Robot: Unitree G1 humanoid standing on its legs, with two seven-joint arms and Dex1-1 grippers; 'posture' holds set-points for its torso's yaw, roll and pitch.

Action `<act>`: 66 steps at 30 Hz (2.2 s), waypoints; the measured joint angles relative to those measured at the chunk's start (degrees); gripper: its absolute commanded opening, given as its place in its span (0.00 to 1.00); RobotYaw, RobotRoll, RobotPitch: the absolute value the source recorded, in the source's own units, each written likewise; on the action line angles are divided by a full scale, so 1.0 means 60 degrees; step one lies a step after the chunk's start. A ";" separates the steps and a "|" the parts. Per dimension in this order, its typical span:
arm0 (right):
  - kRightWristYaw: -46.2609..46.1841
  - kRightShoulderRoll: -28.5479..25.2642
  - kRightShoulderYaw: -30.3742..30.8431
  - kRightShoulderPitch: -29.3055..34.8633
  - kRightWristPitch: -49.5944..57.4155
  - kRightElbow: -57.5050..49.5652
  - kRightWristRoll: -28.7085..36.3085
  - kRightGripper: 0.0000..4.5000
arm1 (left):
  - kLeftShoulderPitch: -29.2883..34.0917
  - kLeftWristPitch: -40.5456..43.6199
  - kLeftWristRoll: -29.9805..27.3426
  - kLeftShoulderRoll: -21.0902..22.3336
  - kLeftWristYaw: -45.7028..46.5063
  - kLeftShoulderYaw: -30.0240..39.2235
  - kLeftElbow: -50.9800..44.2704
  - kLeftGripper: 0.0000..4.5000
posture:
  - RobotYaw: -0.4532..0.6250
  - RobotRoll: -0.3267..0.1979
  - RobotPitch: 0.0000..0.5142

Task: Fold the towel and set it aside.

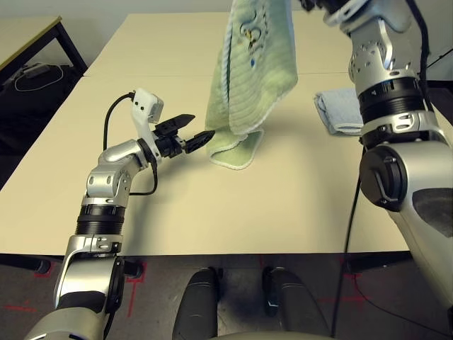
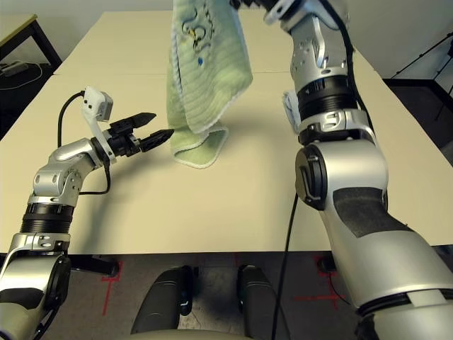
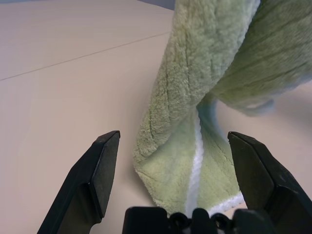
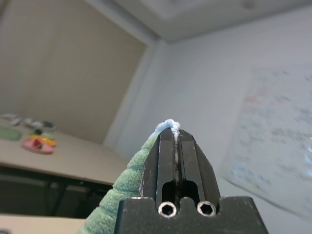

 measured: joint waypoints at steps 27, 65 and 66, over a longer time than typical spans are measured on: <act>-0.1429 0.0652 -0.0645 -0.0983 0.0163 0.1062 -0.0219 0.00 | 0.0626 -0.0164 0.0739 0.0017 0.0298 -0.0502 -0.0747 1.00 | 0.53 0.62 0.28; -0.2478 0.1200 -0.1284 -0.2098 0.1039 0.0920 0.0526 0.00 | 0.0515 -0.0235 0.1774 -0.0584 0.1811 -0.0998 -0.0800 1.00 | 0.52 0.62 0.30; -0.2540 0.1218 -0.1282 -0.2098 0.1094 0.0872 0.0527 0.00 | 0.0462 -0.0301 0.1899 -0.0638 0.1991 -0.0998 -0.0718 1.00 | 0.52 0.62 0.30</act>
